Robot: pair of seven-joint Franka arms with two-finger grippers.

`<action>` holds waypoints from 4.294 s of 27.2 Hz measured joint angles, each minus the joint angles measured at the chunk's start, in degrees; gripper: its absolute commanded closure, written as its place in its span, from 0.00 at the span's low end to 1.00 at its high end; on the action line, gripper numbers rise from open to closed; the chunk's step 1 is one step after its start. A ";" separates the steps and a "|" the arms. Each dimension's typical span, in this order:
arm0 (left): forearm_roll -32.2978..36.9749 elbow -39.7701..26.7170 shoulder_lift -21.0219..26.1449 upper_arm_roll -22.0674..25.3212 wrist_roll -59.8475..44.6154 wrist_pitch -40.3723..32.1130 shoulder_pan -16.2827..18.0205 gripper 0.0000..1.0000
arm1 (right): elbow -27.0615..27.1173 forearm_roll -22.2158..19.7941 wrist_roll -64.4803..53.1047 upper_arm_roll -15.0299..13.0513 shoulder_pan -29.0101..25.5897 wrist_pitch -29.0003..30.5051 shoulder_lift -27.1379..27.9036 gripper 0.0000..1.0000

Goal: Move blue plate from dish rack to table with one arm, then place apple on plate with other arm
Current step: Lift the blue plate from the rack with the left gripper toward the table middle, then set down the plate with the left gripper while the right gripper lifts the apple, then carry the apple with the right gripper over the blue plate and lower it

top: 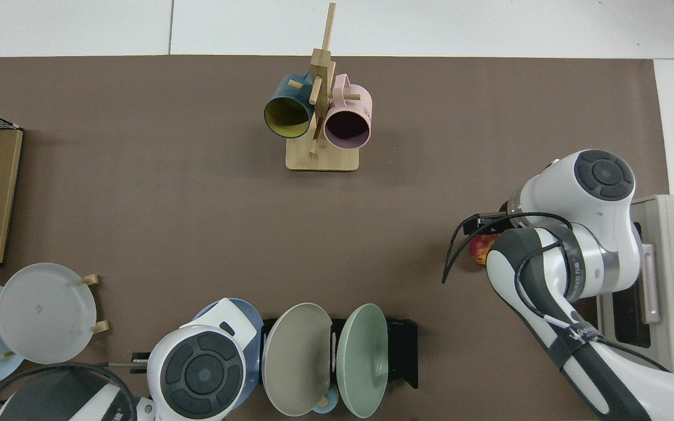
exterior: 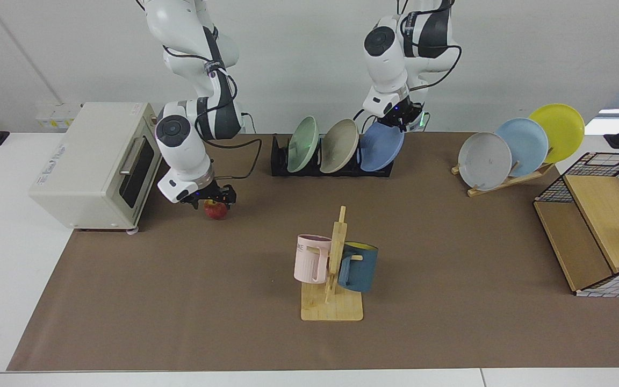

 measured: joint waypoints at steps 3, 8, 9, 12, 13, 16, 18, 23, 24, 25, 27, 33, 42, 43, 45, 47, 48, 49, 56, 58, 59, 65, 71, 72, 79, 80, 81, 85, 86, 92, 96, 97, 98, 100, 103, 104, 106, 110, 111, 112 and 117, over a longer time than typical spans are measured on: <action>0.44 3.34 0.62 0.03 0.05 -3.03 0.04 1.00 | -1.10 -0.15 -0.41 -0.12 -0.10 1.01 0.00 0.00; 1.47 6.85 2.28 0.15 0.07 -4.97 0.22 1.00 | -3.55 -0.23 -0.91 -0.23 -0.11 4.36 0.02 0.00; 1.68 7.31 2.59 0.18 0.07 -4.99 0.37 1.00 | -3.99 -0.24 -0.92 -0.24 -0.11 4.80 0.03 0.00; 2.20 9.10 3.50 0.22 0.06 -5.04 2.06 1.00 | -4.90 -0.28 -0.96 -0.24 -0.11 5.51 0.20 0.00; 2.28 9.79 3.80 0.25 0.06 -4.99 2.86 1.00 | -5.06 -0.29 -0.97 -0.24 -0.11 5.60 0.30 0.00; 2.28 12.84 5.39 0.54 0.11 -4.82 5.63 1.00 | -5.33 -0.29 -0.99 -0.24 -0.11 6.04 0.62 0.00; 2.48 15.71 7.33 1.10 0.29 -4.82 7.43 1.00 | -5.49 -0.30 -0.99 -0.24 -0.11 6.40 0.89 0.00; 3.18 23.04 13.73 4.92 0.31 -4.81 8.96 1.00 | -5.73 -0.30 -0.99 -0.24 -0.11 7.20 1.82 0.00; 3.22 24.32 15.06 5.75 0.28 -4.81 9.07 1.00 | -5.75 -0.30 -0.99 -0.24 -0.11 7.32 2.03 0.00; 3.25 25.38 16.20 6.39 0.16 -4.79 9.16 1.00 | -5.76 -0.30 -0.99 -0.24 -0.11 7.44 2.20 0.00; 3.26 27.30 18.47 7.41 -0.80 -4.64 9.31 1.00 | -5.77 -0.30 -0.99 -0.24 -0.11 7.70 2.55 0.00; -2.60 29.30 21.50 8.96 -9.02 1.07 9.34 1.00 | -5.82 -0.30 -1.01 -0.24 -0.11 7.95 3.02 0.31; -14.35 26.53 26.33 9.18 -16.25 15.04 9.02 1.00 | -5.96 -0.33 -1.09 -0.15 -0.07 7.96 3.15 0.99; -15.07 25.71 27.14 9.12 -16.49 16.81 8.79 1.00 | -5.95 -0.33 -1.11 -0.11 -0.04 7.96 3.15 1.00; -15.91 24.20 29.41 9.01 -17.43 20.35 7.62 1.00 | -5.84 -0.33 -1.11 -0.03 0.04 7.96 3.15 1.00; -16.05 22.99 32.01 8.91 -19.27 24.02 5.77 1.00 | -5.48 -0.33 -1.11 0.01 0.14 7.96 3.13 1.00; -16.06 22.41 33.14 8.83 -20.07 25.63 4.81 1.00 | -5.24 -0.33 -1.11 0.01 0.17 7.96 3.10 1.00; -16.07 21.82 34.09 8.74 -20.73 27.09 3.87 1.00 | -4.94 -0.33 -1.11 0.01 0.18 7.96 3.03 1.00; -17.44 19.21 36.65 8.45 -23.17 33.80 -1.36 1.00 | -1.50 -0.33 -1.11 -0.31 -0.03 6.03 1.33 1.00; -17.76 18.76 36.60 8.43 -23.40 33.94 -2.53 1.00 | 0.35 -0.33 -1.11 -0.39 -0.07 3.68 0.76 1.00; -17.81 18.35 36.56 8.40 -23.53 34.10 -3.10 1.00 | 1.44 -0.33 -1.11 -0.42 -0.07 2.35 0.50 1.00; -17.90 15.55 36.35 8.38 -23.72 36.78 -4.48 0.95 | 8.10 -0.33 -1.11 -0.53 -0.07 -5.84 -0.63 1.00; -17.90 13.91 35.66 8.51 -22.30 36.80 -4.48 0.00 | 11.89 -0.33 -1.11 -0.44 -0.03 -11.36 -2.93 1.00; -17.90 13.68 35.51 8.51 -21.63 36.80 -4.48 0.00 | 12.14 -0.33 -1.11 -0.43 -0.02 -12.10 -3.46 1.00; -15.74 13.96 34.95 8.80 -18.60 35.08 -4.43 0.00 | 12.45 -0.33 -1.11 -0.39 0.10 -15.66 -6.37 1.00; -14.36 14.72 34.88 8.97 -18.58 33.52 -4.37 0.00 | 12.45 -0.33 -1.11 -0.39 0.10 -15.75 -6.46 1.00; -13.14 15.64 34.77 9.17 -18.57 31.74 -4.29 0.00 | 12.44 -0.33 -1.11 -0.37 0.11 -15.78 -6.47 1.00; -10.11 20.24 33.63 9.41 -18.18 22.73 -2.18 0.00 | 12.38 -0.33 -1.11 -0.12 0.15 -15.82 -6.44 1.00; -9.69 21.58 33.09 9.43 -17.34 20.17 -1.20 0.00 | 12.37 -0.33 -1.09 0.02 0.20 -15.82 -6.43 1.00; -9.31 29.57 29.30 12.03 -6.50 4.78 3.36 0.00 | 12.43 -0.55 1.61 0.21 2.86 -15.82 -6.26 1.00; -9.28 36.12 27.78 16.42 2.69 -3.76 4.52 0.00 | 13.16 -0.63 6.12 0.33 5.99 -15.81 -5.76 1.00; -9.25 37.64 27.55 17.87 4.58 -5.13 4.54 0.00 | 13.49 -0.62 7.71 0.38 6.96 -15.80 -5.45 1.00; -9.22 38.77 27.39 19.14 5.94 -5.98 4.55 0.00 | 13.79 -0.62 9.24 0.44 7.87 -15.78 -5.10 1.00; -9.13 40.47 27.21 21.59 8.12 -6.88 4.58 0.00 | 14.33 -0.61 12.73 0.57 9.80 -15.62 -4.15 1.00; -8.98 42.06 27.17 24.58 11.58 -7.03 4.61 0.00 | 15.31 -0.61 18.05 0.83 12.69 -14.35 -2.11 1.00; -8.73 42.47 27.17 25.21 12.93 -7.02 4.61 0.00 | 15.89 -0.60 19.73 0.89 13.74 -13.77 -1.19 1.00; -7.60 43.05 27.17 25.60 14.73 -7.01 4.60 0.00 | 17.58 -0.59 22.73 0.95 15.95 -12.99 1.02 1.00; -6.68 43.50 27.15 25.08 15.07 -6.97 4.38 0.00 | 22.90 -0.59 27.37 0.98 19.47 -12.78 6.08 1.00; -6.68 43.52 27.14 24.96 15.07 -6.92 4.35 0.00 | 24.41 -0.59 28.45 0.99 20.26 -12.78 7.45 1.00; -6.69 43.53 27.13 24.87 15.07 -6.86 4.32 0.00 | 25.81 -0.59 29.54 0.98 20.99 -12.78 8.80 1.00; -6.70 43.53 27.12 24.83 15.08 -6.80 4.25 0.00 | 29.64 -0.57 34.03 0.97 24.11 -10.17 14.59 1.00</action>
